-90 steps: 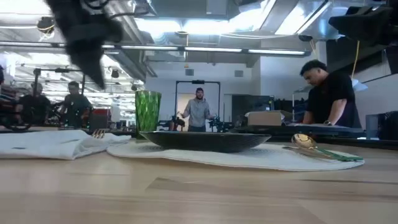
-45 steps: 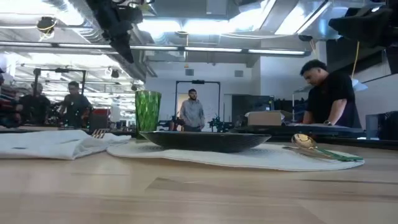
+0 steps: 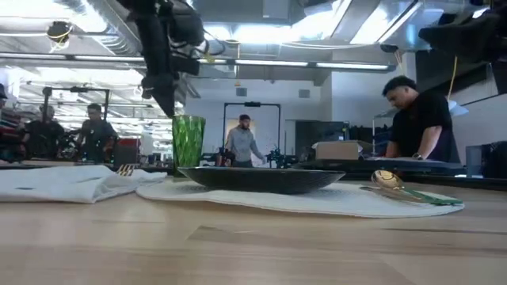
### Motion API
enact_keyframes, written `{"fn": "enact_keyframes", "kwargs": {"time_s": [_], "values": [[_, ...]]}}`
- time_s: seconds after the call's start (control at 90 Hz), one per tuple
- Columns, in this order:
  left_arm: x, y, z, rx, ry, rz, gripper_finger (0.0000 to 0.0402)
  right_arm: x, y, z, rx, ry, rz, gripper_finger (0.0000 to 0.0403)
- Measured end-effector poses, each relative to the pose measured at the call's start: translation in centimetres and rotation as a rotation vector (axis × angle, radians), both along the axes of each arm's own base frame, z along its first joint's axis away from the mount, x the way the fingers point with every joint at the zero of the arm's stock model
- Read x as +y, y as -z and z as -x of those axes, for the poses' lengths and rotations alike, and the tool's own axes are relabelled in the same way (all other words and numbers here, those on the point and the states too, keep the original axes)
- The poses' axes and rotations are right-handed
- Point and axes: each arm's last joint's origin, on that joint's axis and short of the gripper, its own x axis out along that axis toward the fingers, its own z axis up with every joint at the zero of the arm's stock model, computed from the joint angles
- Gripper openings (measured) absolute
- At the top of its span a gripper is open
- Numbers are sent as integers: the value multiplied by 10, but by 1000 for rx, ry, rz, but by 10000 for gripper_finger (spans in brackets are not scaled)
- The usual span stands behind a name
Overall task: Set table place
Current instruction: Put the green cup on the top right of the white table mat
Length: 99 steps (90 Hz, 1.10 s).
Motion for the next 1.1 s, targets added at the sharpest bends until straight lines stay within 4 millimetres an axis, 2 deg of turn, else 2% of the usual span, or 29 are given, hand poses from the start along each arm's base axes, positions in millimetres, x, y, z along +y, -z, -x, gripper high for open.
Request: {"fn": "enact_keyframes", "kwargs": {"time_s": [0.322,0.822,1.1], "values": [[14,-26,-3,-18,61,-83,112,0,2,0,20,0,0,0],[53,-11,4,51,33,-107,114,0,3,0,28,0,2,0],[67,15,-3,117,28,-56,114,0,4,0,43,0,4,0]]}}
